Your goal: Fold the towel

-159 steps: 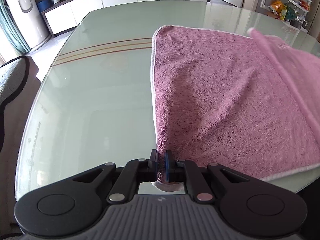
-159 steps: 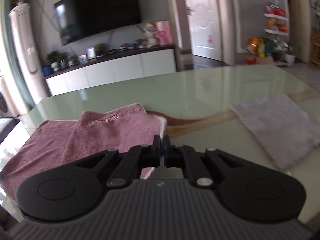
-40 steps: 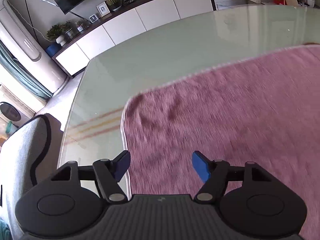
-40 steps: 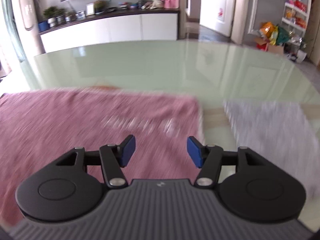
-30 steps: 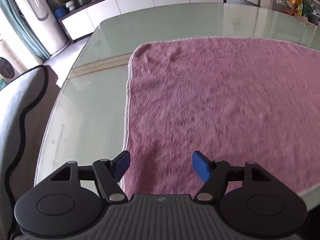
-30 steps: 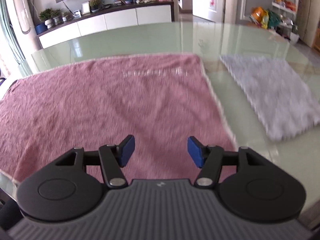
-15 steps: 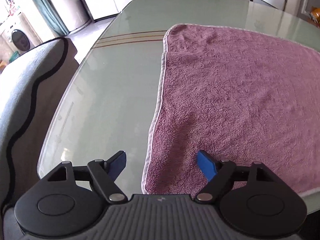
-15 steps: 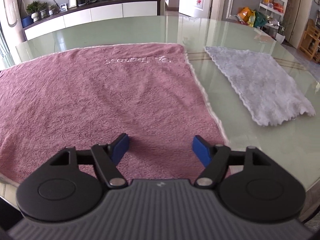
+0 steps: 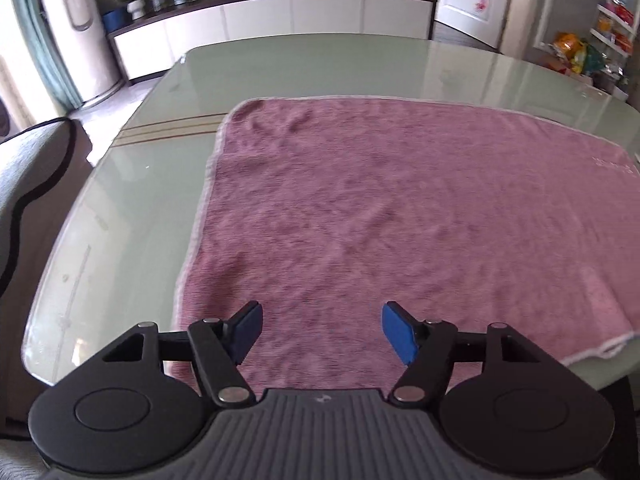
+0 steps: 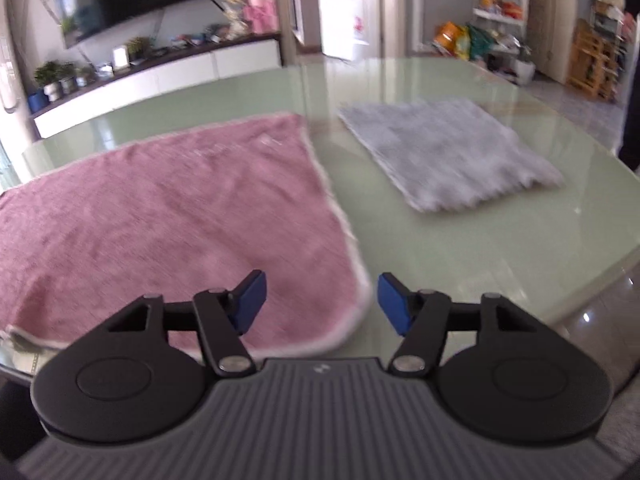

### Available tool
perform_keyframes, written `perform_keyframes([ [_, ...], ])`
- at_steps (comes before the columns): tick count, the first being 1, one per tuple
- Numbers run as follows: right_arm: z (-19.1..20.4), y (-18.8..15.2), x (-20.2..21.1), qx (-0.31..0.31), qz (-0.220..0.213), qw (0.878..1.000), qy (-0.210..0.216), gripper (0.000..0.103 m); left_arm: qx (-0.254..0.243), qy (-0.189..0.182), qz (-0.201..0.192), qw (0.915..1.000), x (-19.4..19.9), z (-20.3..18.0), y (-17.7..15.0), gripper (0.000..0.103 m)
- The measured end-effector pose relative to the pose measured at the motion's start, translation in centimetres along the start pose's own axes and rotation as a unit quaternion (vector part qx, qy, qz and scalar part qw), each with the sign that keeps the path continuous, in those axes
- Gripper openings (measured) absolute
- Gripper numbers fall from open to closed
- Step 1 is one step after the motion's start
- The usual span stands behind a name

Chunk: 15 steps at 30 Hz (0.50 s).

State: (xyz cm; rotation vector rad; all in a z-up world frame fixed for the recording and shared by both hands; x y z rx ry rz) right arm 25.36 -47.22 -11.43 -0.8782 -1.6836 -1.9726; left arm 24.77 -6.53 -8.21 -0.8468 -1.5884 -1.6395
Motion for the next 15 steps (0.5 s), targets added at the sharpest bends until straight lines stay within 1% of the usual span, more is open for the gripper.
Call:
perform_keyframes([
  [1,-0.3,-0.2,-0.1,-0.005,0.006,1.0,0.0,0.045,-0.005,0.0,0.001,1.0,-0.1,-0.4,-0.1,0.07],
  [4,-1.0,-0.6,-0.3,-0.02,0.015,1.0,0.015,0.041,-0.015,-0.002,0.003,0.9999,-0.3,-1.4,-0.5,0.07],
  [8,-1.3,-0.9,-0.4,-0.034,0.012,0.999,0.031,0.041,-0.014,-0.002,0.007,0.9999,-0.3,-1.5,-0.9,0.07],
  [9,-1.3,-1.0,-0.4,-0.037,0.012,0.999,0.035,0.038,-0.015,0.0,0.008,0.9999,-0.3,-1.5,-0.9,0.07],
  [10,-1.2,-0.9,-0.4,-0.036,0.013,0.998,0.039,0.037,-0.015,0.002,0.008,0.9999,-0.2,-1.4,-0.9,0.071],
  [12,-0.7,-0.9,-0.5,-0.031,0.014,0.999,0.041,0.037,-0.014,0.007,0.008,0.9999,-0.1,-1.1,-0.9,0.072],
  [14,-0.3,-0.9,-0.6,-0.019,0.015,0.999,0.036,0.036,-0.011,0.008,0.007,0.9999,0.0,-0.9,-0.9,0.072],
  [15,-0.1,-0.8,-0.6,-0.013,0.015,0.999,0.031,0.033,-0.009,0.009,0.007,0.9999,0.0,-0.7,-0.9,0.073],
])
Point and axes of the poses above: each gripper's, at about its wrist camera, not at the fingertips, and x roughly against the way its jaws point, z to its left, y to its top, the point moved 4 cm from there along -x, roughly the way its jaws point
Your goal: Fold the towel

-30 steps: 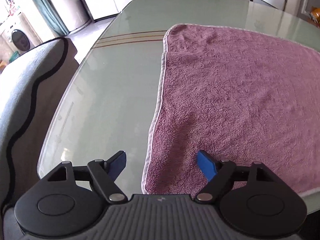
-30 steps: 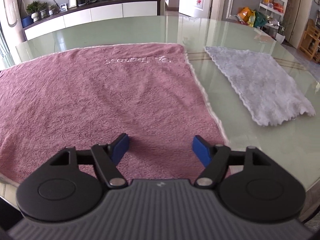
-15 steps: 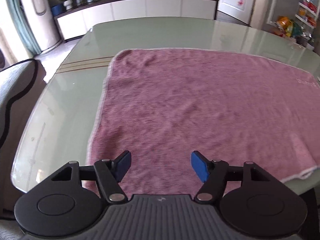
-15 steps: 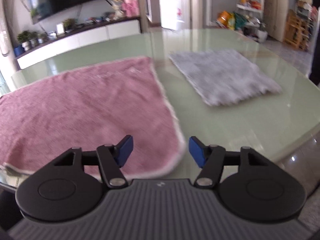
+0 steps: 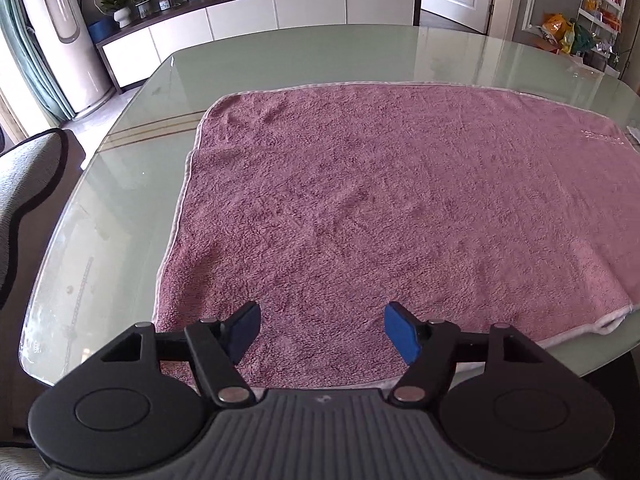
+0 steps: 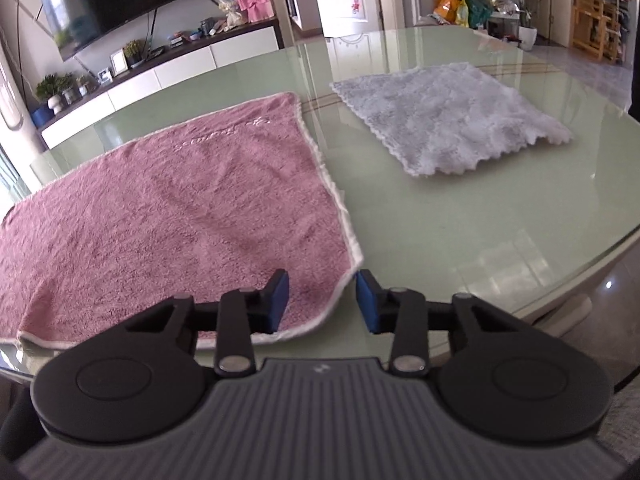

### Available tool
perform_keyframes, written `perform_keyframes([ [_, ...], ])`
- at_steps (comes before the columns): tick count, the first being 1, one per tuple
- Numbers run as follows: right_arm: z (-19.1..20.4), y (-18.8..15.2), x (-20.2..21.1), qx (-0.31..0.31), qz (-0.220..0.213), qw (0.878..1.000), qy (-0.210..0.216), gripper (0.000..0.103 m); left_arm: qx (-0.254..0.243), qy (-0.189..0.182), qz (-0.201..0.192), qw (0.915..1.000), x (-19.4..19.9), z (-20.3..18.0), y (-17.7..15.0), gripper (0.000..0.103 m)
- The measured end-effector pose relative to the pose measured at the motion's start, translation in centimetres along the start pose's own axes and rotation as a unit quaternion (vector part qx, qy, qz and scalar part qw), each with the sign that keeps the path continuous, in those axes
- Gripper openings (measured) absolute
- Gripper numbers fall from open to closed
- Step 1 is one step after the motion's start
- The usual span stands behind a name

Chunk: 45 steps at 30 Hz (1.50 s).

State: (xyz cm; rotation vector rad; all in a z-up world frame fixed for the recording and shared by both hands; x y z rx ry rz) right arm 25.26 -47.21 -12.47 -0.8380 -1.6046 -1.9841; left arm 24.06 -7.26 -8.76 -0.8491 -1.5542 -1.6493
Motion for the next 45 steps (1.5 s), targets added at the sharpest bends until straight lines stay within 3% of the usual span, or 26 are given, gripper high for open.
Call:
perform_keyframes([
  [9,0.5,0.1,-0.4,0.023,0.002,1.0,-0.02,0.008,0.006,0.007,0.007,0.9999,-0.4,1.0,-0.1,0.074],
  [15,0.8,0.4,0.0,0.026,0.001,0.999,-0.022,0.004,0.006,0.011,0.009,0.9999,-0.5,1.8,-0.2,0.076],
  [27,5.7,4.3,3.8,0.059,-0.049,0.996,0.038,0.004,0.03,0.024,0.008,0.9992,-0.5,4.9,-0.3,0.079],
  [34,12.3,6.7,4.5,0.108,-0.064,0.987,0.098,0.004,0.029,0.048,0.017,0.9983,-1.0,7.0,-0.5,0.079],
  [42,22.6,7.1,3.0,0.176,-0.045,0.965,0.187,0.004,0.004,0.035,0.02,0.9992,-0.7,8.7,-0.9,0.079],
  [45,27.0,7.0,2.5,0.193,-0.037,0.954,0.228,0.004,-0.008,0.009,0.015,0.9998,-0.3,9.1,-1.2,0.079],
])
Point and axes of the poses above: each gripper's, at about its wrist camera, not at the fingertips, and x roughly against the way its jaws point, z to its left, y to its top, the point moved 4 cm from there along -x, roughly the way its jaws point
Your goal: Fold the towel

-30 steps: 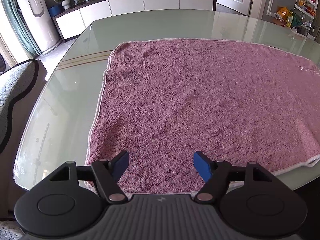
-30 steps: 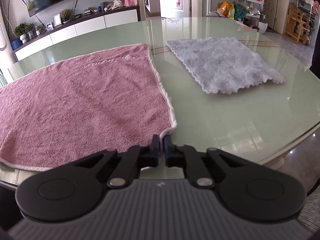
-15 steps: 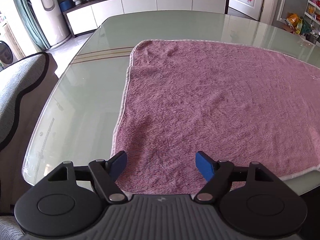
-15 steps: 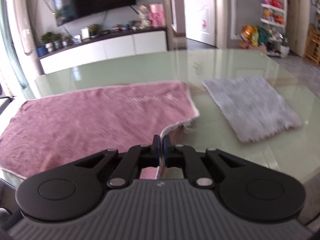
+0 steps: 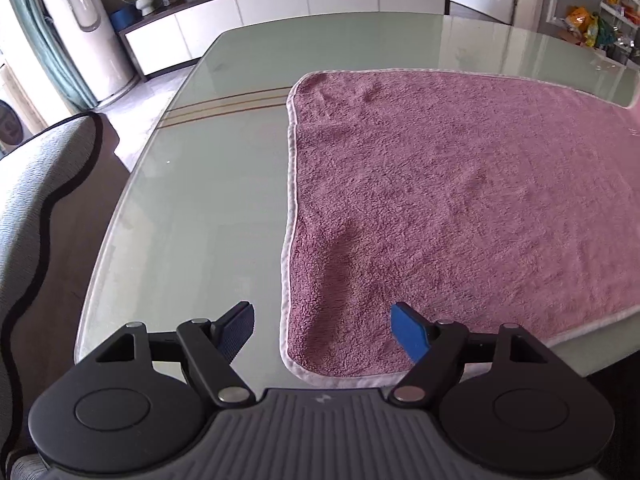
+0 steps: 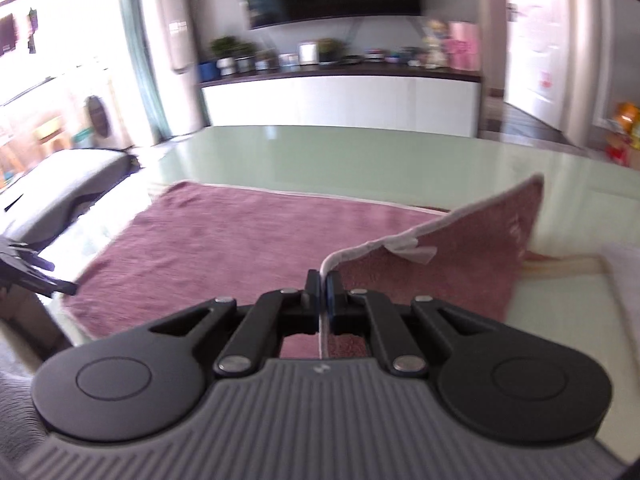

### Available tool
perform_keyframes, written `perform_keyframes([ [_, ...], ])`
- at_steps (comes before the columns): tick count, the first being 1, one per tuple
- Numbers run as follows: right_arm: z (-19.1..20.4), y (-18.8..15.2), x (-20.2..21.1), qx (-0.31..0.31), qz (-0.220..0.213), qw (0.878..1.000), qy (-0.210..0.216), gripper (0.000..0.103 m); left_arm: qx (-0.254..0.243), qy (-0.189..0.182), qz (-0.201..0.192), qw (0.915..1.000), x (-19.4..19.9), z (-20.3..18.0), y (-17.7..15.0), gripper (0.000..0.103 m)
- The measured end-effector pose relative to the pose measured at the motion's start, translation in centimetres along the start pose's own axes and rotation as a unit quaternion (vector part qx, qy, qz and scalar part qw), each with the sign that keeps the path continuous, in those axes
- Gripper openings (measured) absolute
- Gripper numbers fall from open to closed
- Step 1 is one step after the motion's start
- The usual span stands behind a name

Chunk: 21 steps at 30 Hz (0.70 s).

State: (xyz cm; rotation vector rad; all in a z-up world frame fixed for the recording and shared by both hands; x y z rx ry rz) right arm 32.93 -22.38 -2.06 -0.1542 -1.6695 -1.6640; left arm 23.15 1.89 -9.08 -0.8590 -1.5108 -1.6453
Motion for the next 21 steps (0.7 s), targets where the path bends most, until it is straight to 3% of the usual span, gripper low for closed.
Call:
perform_keyframes([
  [6,6.6,1.6,-3.9,0.026,0.007,0.997,0.077,0.004,-0.034,-0.047,-0.012,0.9982,0.5,0.3,-1.0,0.079],
  [14,15.6,2.4,-8.6,0.069,0.03,0.983,0.168,0.004,-0.025,-0.078,0.001,0.9966,-0.7,1.3,-2.1,0.079],
  [21,20.9,2.0,-10.8,0.105,0.057,0.969,0.218,0.004,-0.023,-0.158,-0.033,0.9866,0.5,1.3,-2.5,0.079],
])
Point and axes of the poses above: each gripper's, at about its wrist camera, not at the fingertips, and x roughly against the way its jaws point, z to its left, y to its top, the point moved 4 cm from there along -x, roughly the way its jaws point
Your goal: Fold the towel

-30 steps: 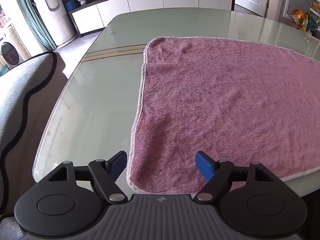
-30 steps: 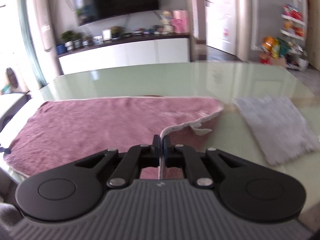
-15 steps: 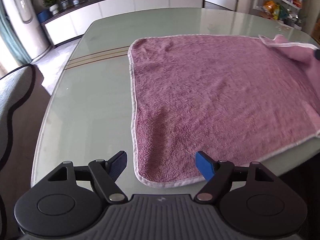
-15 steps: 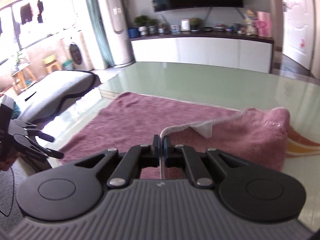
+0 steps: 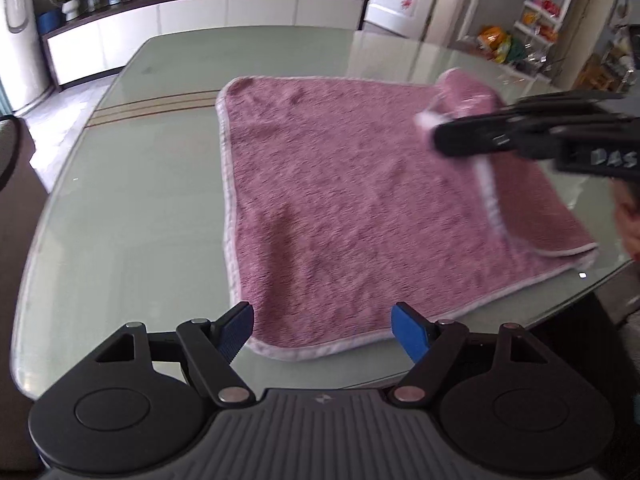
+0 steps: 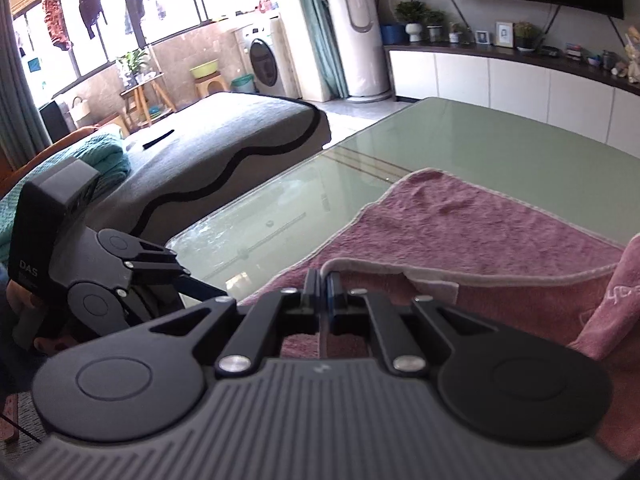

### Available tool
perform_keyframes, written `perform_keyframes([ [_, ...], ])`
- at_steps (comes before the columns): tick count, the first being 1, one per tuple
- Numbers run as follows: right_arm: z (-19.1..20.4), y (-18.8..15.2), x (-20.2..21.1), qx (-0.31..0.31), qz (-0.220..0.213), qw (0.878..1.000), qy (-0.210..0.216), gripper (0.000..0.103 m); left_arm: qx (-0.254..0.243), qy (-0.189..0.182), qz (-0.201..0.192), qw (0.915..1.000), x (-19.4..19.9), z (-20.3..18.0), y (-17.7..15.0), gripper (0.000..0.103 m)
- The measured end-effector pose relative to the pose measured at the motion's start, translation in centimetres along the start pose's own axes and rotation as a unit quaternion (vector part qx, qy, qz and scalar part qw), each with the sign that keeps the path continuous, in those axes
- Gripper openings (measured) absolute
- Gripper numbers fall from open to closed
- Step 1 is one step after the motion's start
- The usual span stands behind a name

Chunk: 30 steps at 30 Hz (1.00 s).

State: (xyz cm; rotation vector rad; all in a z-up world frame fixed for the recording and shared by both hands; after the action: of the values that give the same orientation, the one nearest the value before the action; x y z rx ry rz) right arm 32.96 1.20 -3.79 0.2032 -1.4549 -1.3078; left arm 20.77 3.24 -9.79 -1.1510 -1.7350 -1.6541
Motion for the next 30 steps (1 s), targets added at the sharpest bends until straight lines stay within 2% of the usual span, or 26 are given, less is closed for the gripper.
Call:
perform_keyframes([
  [8,3.6,0.4,-4.5,0.03,0.036,0.997,0.062,0.004,0.006,-0.023,0.01,0.9997,-1.6,0.4,-0.3,0.079],
  [16,5.6,-1.3,-7.9,0.038,0.097,0.99,0.098,0.004,0.016,-0.029,-0.001,0.9995,-1.8,0.9,-0.7,0.081],
  [23,4.5,-1.4,-8.4,-0.014,0.119,0.985,0.123,0.006,0.018,-0.026,-0.005,0.9995,-2.3,0.1,-0.3,0.085],
  [24,4.0,-1.5,-8.4,-0.033,0.124,0.984,0.126,0.008,0.023,-0.028,-0.004,0.9993,-2.4,0.2,-0.2,0.085],
  [27,2.7,-1.9,-8.5,-0.077,0.135,0.979,0.132,0.026,0.041,-0.033,-0.001,0.9986,-2.4,0.5,0.2,0.085],
  [30,2.0,-2.0,-8.1,-0.097,0.134,0.978,0.13,0.031,0.046,-0.022,0.0,0.9987,-2.2,0.7,0.4,0.085],
])
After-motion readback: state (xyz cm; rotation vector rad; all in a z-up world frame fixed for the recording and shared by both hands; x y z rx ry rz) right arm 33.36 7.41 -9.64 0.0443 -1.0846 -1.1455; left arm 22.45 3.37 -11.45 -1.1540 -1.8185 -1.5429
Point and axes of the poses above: each gripper's, at about its wrist camera, not at the fingertips, and x roughly against the way its jaws point, z to its left, y to its top, the point moved 4 cm from there along -x, roughly the way its jaws point
